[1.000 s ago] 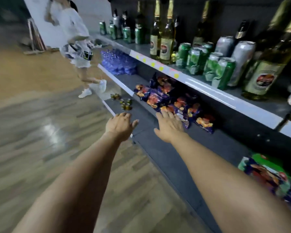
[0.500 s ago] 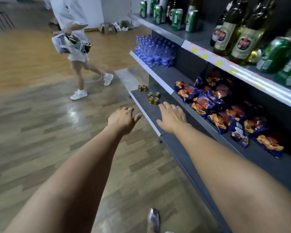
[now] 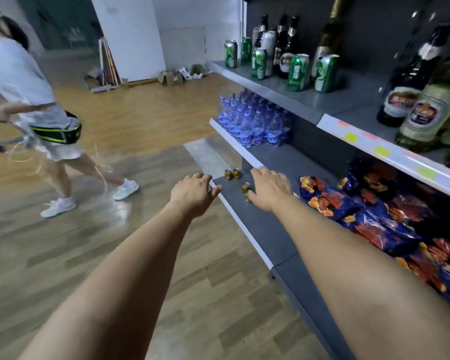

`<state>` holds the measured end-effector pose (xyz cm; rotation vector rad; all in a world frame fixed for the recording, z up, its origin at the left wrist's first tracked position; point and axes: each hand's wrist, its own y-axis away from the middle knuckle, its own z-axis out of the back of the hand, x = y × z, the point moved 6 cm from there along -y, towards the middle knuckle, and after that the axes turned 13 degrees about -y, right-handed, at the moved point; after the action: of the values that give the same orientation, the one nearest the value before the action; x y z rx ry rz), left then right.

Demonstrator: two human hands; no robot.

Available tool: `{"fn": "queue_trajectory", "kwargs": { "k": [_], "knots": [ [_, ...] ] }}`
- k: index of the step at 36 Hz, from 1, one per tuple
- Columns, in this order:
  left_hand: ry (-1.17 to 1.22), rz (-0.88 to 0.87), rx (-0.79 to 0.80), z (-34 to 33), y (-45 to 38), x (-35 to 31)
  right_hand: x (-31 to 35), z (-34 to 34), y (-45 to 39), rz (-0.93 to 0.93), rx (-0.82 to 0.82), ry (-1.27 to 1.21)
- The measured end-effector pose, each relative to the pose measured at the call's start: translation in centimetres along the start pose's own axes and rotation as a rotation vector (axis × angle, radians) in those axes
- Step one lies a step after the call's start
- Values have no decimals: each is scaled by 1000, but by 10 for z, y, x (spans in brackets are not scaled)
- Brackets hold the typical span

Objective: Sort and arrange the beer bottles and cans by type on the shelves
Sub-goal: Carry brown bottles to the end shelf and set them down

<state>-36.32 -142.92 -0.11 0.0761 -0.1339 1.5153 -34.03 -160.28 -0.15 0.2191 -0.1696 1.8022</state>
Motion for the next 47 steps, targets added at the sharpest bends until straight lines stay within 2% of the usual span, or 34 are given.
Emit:
{"fn": "queue_trajectory", "kwargs": {
  "k": [10,29,40,47],
  "knots": [
    [31,-45,26,-25,-133,52,10,-7,-131,-3,15,33],
    [-33,-219,-15,-22,-413,203,62,27,-405,-224,-113,31],
    [-7,-363,-102,-15,-567,190,23,94,-525,-306,-256,90],
    [54,-440,-183,23,-665,145,-17,169,-589,-345,-523,201]
  ]
}}
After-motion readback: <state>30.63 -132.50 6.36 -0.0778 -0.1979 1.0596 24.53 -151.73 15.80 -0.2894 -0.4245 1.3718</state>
